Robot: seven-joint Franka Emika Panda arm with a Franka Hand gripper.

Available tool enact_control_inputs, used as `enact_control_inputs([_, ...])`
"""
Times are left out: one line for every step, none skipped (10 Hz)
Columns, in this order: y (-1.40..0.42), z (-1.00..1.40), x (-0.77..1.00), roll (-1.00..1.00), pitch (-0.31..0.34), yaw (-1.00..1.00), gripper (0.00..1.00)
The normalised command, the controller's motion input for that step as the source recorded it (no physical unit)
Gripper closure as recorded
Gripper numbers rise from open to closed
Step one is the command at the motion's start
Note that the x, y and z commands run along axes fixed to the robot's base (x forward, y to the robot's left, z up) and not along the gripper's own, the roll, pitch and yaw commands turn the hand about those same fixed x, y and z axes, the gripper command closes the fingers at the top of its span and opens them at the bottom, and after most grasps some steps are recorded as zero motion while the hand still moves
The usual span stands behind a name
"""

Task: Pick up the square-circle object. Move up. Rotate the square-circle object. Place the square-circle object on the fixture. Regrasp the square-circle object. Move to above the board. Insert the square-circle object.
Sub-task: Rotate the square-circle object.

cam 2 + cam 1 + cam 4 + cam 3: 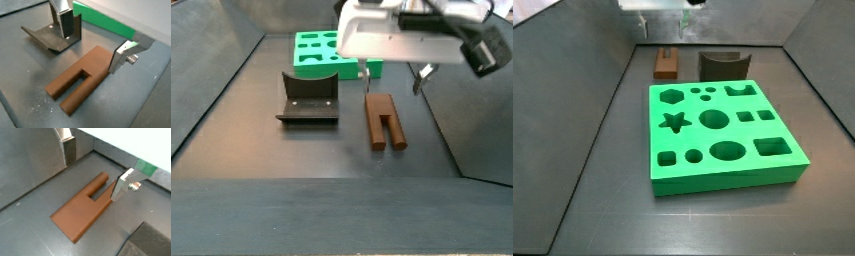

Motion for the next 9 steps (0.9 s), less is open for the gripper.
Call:
enact_control_inputs([0.00,-1.00,0.03,-0.01,-0.044,-0.05,0.00])
enact_control_inputs([0.00,-1.00,0.03,-0.03,-0.049,-0.03,0.00])
enact_control_inputs([0.01,-1.00,0.04,-0.05,-0.054,-0.02,0.00])
enact_control_inputs([0.01,-0.97,0.04,-0.06,-0.056,-0.02,0.00])
enact_control_inputs([0.01,-0.88,0.04,-0.07,-0.064,-0.01,0.00])
enact_control_inputs([0.01,-0.68,0.04,-0.09,-0.065,-0.01,0.00])
enact_control_inputs([0.01,-0.60,0.04,-0.10,-0.068,0.00,0.00])
enact_control_inputs([0.01,-0.45,0.04,-0.11,-0.076,0.00,0.00])
enact_control_inputs([0.01,-0.30,0.03,-0.12,-0.086,0.00,0.00])
